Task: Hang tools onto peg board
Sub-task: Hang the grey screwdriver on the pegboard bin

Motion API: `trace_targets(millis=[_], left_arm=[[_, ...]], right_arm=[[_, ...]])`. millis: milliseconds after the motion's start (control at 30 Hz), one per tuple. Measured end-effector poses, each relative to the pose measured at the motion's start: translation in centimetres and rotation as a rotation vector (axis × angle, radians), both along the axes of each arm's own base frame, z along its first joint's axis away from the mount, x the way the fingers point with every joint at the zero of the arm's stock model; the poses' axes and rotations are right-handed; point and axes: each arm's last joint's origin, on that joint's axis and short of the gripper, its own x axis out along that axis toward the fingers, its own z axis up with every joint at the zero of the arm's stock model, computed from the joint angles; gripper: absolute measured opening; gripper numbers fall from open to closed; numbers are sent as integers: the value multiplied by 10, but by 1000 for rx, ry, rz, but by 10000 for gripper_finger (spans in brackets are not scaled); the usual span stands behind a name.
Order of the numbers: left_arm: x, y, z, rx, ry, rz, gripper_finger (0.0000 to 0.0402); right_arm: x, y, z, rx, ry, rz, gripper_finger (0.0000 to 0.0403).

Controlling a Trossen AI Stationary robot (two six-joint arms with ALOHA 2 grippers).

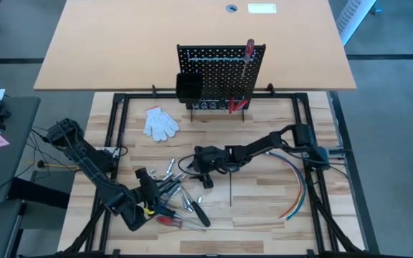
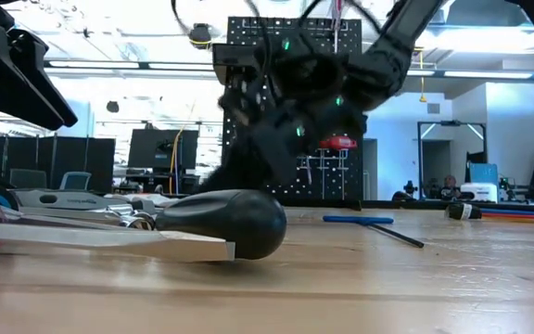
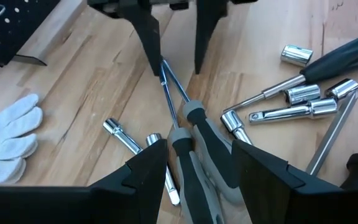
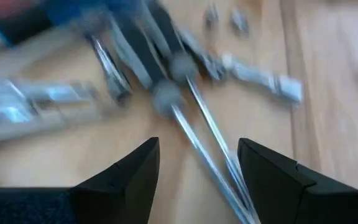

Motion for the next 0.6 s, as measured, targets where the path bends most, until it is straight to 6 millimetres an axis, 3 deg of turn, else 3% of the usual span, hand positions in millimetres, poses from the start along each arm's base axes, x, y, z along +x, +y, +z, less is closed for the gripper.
trace_targets(millis=[267, 600], left_arm=[[0, 0, 1, 19, -14, 2, 176], [0, 0, 1, 17, -16, 4, 176]], right_arm=[[-4, -2, -5, -12, 82, 7, 223], [0, 1, 1, -37, 63, -39, 186]])
